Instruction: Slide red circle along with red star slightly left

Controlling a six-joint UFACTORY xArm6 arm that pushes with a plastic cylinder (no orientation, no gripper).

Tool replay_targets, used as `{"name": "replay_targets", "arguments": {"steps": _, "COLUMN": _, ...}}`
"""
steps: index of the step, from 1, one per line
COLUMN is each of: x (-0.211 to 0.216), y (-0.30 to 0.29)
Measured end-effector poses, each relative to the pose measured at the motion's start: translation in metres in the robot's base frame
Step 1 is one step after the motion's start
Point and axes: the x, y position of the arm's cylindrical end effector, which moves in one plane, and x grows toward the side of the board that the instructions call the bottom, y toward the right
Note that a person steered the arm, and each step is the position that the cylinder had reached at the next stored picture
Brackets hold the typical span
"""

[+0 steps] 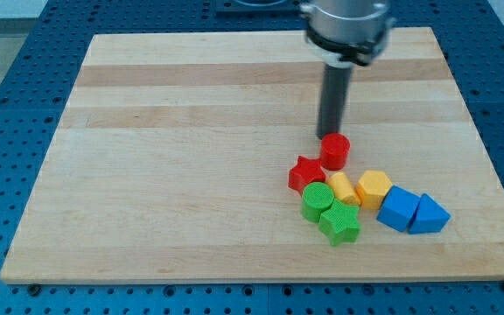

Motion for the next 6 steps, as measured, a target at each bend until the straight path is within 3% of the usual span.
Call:
{"name": "replay_targets", "arguments": {"steps": 1, "x": 0.012, "y": 0.044}}
{"name": "replay_targets", "arguments": {"steps": 2, "x": 0.015, "y": 0.052}}
{"name": "replay_targets", "arguments": {"steps": 4, "x": 0.062, "y": -0.077}}
{"name": "replay_targets", "arguments": {"steps": 6, "x": 0.115, "y": -0.094}}
